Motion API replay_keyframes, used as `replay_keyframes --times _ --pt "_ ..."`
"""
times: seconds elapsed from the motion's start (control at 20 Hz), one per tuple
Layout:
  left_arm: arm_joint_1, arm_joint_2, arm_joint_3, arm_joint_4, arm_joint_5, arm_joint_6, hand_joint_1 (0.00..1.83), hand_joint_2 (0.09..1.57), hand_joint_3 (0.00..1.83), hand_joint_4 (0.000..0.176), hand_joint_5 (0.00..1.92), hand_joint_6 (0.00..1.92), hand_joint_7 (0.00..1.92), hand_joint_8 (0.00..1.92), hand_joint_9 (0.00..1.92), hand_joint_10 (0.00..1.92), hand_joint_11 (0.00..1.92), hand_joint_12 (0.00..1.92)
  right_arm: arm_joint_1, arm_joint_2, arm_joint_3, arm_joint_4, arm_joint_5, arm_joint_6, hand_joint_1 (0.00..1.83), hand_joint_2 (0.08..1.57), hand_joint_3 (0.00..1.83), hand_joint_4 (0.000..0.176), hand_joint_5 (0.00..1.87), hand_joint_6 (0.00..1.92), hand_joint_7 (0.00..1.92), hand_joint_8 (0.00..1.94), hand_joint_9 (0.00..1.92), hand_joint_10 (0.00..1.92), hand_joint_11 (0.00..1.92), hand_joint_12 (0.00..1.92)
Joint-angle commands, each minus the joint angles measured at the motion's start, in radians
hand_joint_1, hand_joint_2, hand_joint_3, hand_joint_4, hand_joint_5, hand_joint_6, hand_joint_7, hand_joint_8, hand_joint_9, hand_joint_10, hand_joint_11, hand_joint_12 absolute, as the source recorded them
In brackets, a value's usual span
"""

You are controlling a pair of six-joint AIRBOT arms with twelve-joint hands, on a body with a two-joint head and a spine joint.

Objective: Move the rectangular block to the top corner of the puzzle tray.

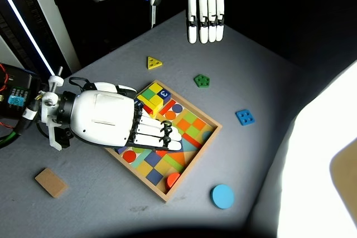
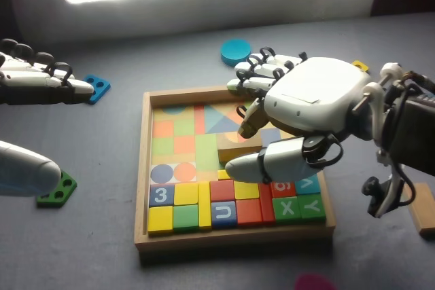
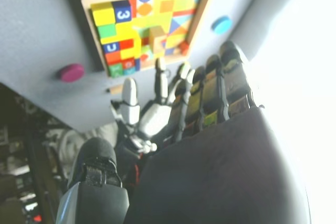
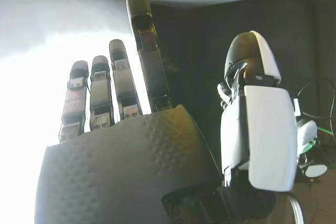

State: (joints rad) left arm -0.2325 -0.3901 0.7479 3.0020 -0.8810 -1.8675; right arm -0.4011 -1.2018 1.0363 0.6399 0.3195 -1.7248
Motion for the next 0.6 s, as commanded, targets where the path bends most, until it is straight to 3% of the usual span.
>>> replay_keyframes --times 0.0,0.1,0.5,0.55 --pt "-0.006 0.002 0.001 0.01 0.083 -0.003 0.0 1.15 0.0 0.041 0.03 0.01 0.02 0.0 0.01 0.0 0.0 0.19 0.011 0.0 0.005 -0.014 0.082 0.003 0.0 1.1 0.0 0.03 0.78 0.01 0.15 0.0 0.0 0.0 0.0 0.0" --pt "-0.006 0.002 0.0 0.01 0.083 -0.003 0.0 1.16 0.0 0.039 0.02 0.0 0.01 0.0 0.01 0.0 0.0 0.2 0.004 -0.018 0.022 -0.013 0.076 0.002 0.0 1.1 0.0 0.018 0.8 0.02 0.16 0.01 0.0 0.0 0.0 0.0" --pt "-0.007 0.002 -0.009 0.01 0.083 -0.003 0.0 1.16 0.0 0.042 0.03 0.01 0.02 0.0 0.01 0.0 0.0 0.18 -0.011 -0.04 0.033 -0.013 0.072 -0.006 0.0 1.11 0.01 0.022 0.77 0.0 0.16 0.0 0.0 0.0 0.0 0.0" --pt "-0.007 0.002 -0.009 0.01 0.083 -0.003 0.0 1.16 0.0 0.041 0.02 0.0 0.01 0.0 0.0 0.0 0.0 0.16 -0.012 -0.041 0.034 -0.013 0.072 -0.008 0.0 1.11 0.01 0.016 0.78 0.01 0.16 0.0 0.0 0.0 0.0 0.0"
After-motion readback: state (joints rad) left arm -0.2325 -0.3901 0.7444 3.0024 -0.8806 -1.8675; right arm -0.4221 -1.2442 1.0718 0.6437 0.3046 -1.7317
